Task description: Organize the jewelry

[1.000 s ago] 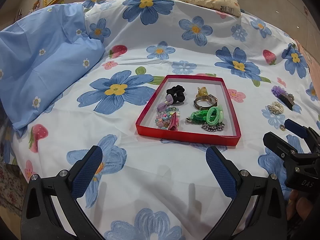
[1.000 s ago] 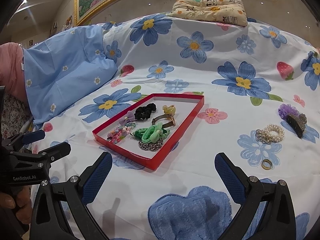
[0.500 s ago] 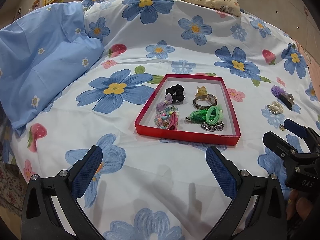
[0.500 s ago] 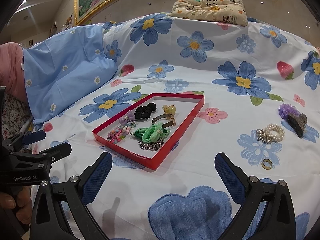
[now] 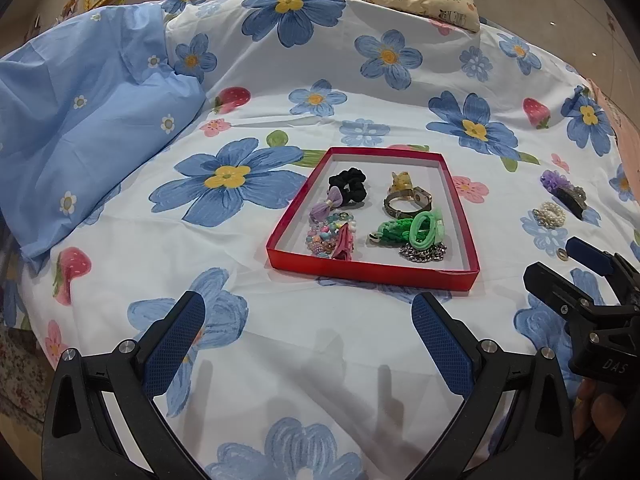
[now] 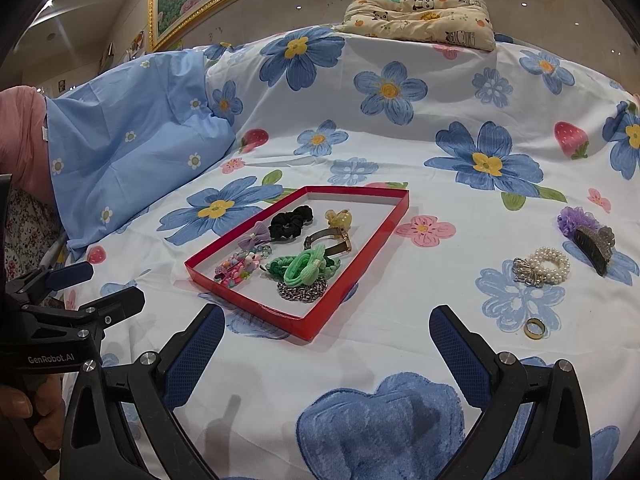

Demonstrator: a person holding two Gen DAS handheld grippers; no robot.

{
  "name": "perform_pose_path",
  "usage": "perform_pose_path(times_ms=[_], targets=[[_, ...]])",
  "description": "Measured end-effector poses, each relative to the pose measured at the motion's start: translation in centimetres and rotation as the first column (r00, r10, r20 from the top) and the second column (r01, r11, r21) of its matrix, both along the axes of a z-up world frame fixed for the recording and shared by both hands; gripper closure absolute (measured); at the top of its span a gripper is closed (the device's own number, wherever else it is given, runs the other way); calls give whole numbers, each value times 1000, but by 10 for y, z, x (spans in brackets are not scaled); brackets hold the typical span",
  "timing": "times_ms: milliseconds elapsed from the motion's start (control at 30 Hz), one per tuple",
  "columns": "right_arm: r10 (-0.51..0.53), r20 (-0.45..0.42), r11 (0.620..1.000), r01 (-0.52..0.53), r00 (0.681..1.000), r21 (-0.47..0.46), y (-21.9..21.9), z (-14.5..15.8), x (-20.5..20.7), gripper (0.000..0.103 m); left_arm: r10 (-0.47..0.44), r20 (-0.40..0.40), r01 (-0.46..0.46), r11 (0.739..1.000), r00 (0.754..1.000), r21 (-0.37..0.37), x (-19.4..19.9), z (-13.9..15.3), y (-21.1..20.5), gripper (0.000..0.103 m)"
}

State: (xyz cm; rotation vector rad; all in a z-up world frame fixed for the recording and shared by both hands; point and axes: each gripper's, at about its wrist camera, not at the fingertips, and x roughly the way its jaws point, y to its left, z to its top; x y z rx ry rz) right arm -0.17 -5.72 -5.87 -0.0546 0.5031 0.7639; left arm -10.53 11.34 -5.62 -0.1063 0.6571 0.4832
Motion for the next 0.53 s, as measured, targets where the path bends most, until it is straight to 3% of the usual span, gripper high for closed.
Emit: perform_pose_path(times_ms=[533], targets=[[1,-8,1000,-1,1000,-4,3,-3,-1,0,-9,-11,9,1000,1000,-26,6,-5,2,0]])
